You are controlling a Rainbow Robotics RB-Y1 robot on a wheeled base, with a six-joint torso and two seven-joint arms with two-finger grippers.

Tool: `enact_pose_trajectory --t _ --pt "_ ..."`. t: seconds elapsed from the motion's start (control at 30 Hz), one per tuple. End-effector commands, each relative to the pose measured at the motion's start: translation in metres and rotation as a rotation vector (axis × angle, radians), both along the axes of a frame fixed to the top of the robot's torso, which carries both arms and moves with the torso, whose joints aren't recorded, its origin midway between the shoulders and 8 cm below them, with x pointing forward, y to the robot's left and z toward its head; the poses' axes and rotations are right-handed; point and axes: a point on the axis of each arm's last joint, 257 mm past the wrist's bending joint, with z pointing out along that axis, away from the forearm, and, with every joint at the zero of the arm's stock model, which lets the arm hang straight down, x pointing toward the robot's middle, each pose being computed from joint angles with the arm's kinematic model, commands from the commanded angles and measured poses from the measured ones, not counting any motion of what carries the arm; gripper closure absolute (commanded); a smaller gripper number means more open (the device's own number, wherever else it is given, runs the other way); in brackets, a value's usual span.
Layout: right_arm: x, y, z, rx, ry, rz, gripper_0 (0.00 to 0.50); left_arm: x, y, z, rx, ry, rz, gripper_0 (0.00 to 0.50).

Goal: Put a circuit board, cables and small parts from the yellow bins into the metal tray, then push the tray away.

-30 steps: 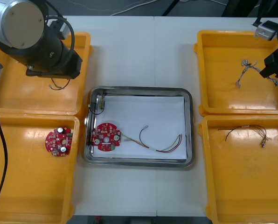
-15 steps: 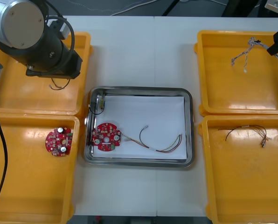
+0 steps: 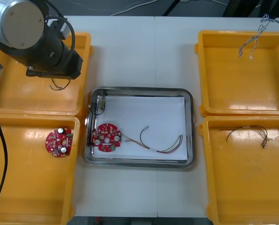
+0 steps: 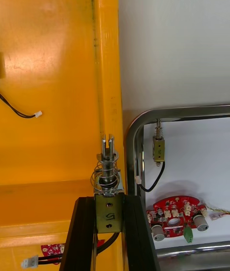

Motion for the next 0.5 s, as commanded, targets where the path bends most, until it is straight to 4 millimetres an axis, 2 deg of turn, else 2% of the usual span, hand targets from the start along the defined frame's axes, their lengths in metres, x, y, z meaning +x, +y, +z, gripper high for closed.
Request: enact_pose_trajectory --t 0.03,0.27,0.33,0.43,0.47,0.5 --pt "-0.003 -0.011 0.052 0.015 -0.099 -0.03 0.5 -0.002 0.011 0.013 0.006 -0.034 0.014 0.5" --pt "-0.003 -0.014 0.05 0.017 -0.096 -0.034 0.5 -0.002 0.011 0.013 0.005 -0.034 0.014 0.5" --pt "-0.003 -0.014 0.049 0.017 -0.094 -0.032 0.484 -0.002 0.011 0.013 0.006 -0.034 0.014 0.5" --pt "-0.004 -0.012 0.04 0.021 -0.08 -0.023 0.323 -0.002 0.012 0.013 0.006 -0.035 0.015 0.5" --pt "-0.005 -0.012 0.033 0.03 -0.068 -0.022 0.153 -0.002 0.012 0.013 0.007 -0.035 0.014 0.5" --pt "-0.006 -0.012 0.024 0.047 -0.055 -0.018 0.026 -0.002 0.011 0.014 0.007 -0.036 0.013 0.5"
